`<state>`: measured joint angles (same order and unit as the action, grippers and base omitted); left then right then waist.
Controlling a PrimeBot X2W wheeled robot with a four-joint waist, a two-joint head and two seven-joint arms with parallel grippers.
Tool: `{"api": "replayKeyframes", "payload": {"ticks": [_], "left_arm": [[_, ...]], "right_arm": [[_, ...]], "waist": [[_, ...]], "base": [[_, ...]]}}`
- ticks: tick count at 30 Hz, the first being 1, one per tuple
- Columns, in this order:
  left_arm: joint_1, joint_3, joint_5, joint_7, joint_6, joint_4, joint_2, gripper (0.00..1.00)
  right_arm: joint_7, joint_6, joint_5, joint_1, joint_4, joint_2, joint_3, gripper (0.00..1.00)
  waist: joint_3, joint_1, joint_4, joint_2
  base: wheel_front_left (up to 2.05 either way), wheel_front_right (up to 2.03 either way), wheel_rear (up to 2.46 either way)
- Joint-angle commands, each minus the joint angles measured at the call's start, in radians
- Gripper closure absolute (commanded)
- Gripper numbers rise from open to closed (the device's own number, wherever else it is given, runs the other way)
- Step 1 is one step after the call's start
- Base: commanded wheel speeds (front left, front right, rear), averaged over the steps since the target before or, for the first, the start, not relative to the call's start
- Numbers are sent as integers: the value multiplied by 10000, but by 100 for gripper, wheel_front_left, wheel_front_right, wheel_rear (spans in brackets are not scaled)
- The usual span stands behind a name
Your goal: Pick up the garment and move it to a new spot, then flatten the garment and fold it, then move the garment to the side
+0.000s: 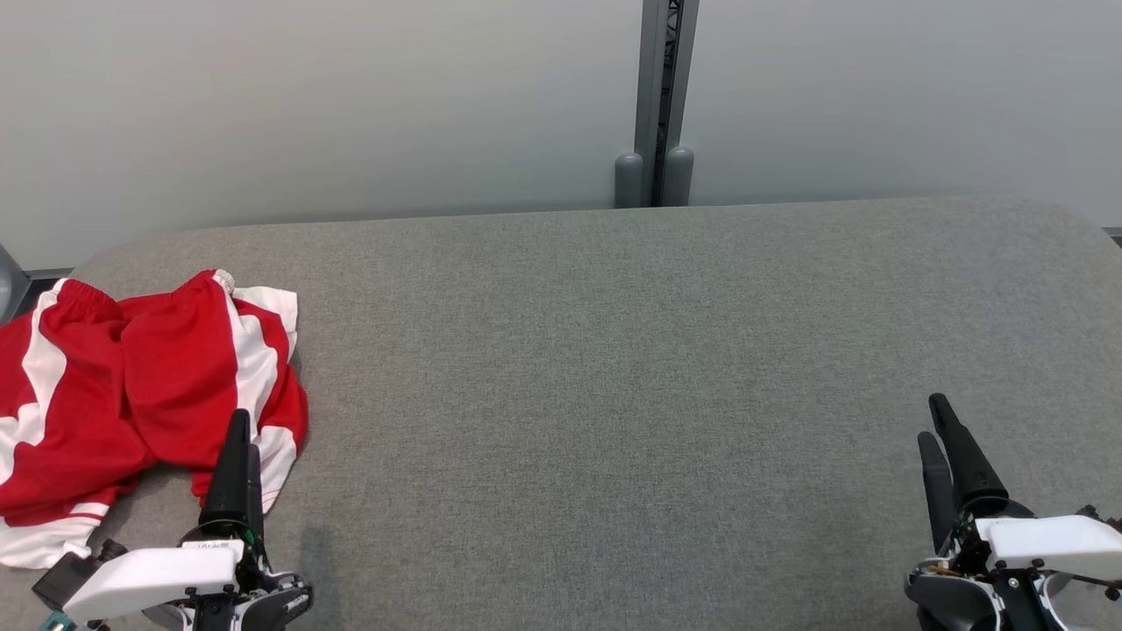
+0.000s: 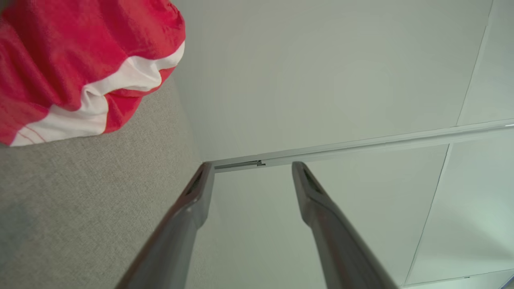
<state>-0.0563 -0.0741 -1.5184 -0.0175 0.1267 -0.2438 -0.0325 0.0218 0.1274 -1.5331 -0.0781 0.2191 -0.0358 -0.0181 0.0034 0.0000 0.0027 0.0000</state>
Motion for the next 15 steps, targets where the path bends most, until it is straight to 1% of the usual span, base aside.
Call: {"api": "replayKeyframes", "payload": {"ticks": [1,5,15], "left_arm": [[-349,32,329,94,33,239,-108,0],[-364,93,953,257,35,368,-115,0],[-386,160,3142,641,39,600,-142,0]], "right_arm": [[-135,25,191,-329,-304,-99,55,0],[-299,26,529,-372,-491,-95,148,0],[-687,29,1932,-518,-808,-129,467,0]], "waist": [[0,0,4,0],[-2,0,14,0],[-16,0,29,0]], "base": [[0,0,0],[0,0,0],[0,0,0]]}}
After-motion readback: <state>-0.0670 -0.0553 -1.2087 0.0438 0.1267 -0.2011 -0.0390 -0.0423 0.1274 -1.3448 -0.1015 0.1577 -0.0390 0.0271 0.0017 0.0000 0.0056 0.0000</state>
